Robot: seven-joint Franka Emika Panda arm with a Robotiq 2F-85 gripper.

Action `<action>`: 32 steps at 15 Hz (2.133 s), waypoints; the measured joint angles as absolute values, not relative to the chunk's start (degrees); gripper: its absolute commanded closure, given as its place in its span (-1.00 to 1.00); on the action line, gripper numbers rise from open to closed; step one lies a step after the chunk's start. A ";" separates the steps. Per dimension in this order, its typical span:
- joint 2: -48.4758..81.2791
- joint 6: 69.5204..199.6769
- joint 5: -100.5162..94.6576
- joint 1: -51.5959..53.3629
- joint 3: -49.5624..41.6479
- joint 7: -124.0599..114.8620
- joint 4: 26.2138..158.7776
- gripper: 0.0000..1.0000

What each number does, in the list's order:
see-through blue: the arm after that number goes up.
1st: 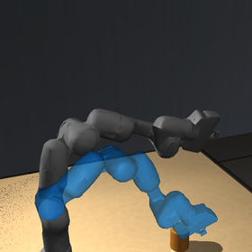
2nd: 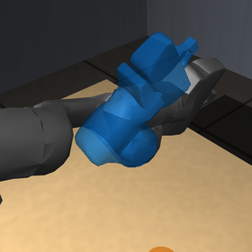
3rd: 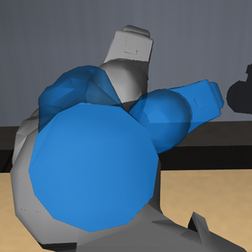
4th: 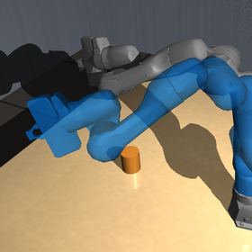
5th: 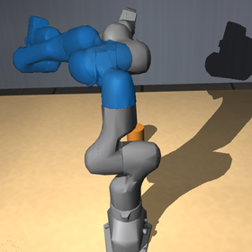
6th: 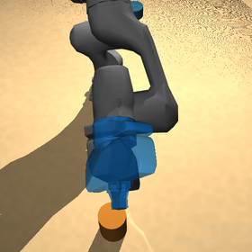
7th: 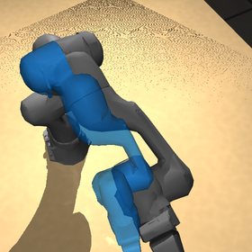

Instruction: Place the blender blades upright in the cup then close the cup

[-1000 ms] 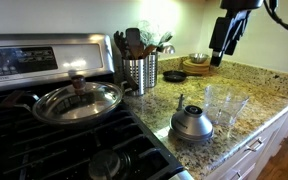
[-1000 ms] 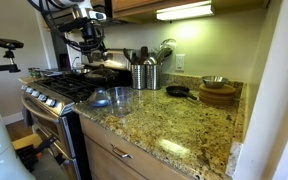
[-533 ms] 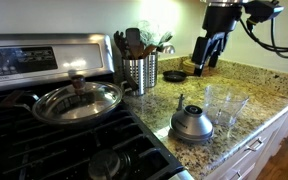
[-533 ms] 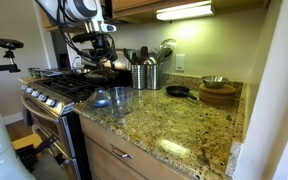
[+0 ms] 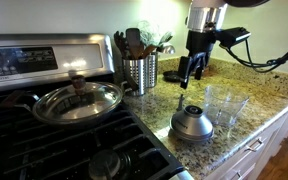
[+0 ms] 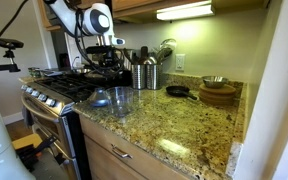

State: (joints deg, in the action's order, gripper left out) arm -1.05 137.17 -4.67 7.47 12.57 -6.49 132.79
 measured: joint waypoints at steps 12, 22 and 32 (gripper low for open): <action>11.95 139.50 -5.83 7.49 9.95 -6.48 125.04 -1.00; 16.34 139.49 -5.83 7.50 9.20 -6.48 122.85 -0.20; 16.33 139.49 -5.63 7.56 8.95 -5.78 122.74 0.73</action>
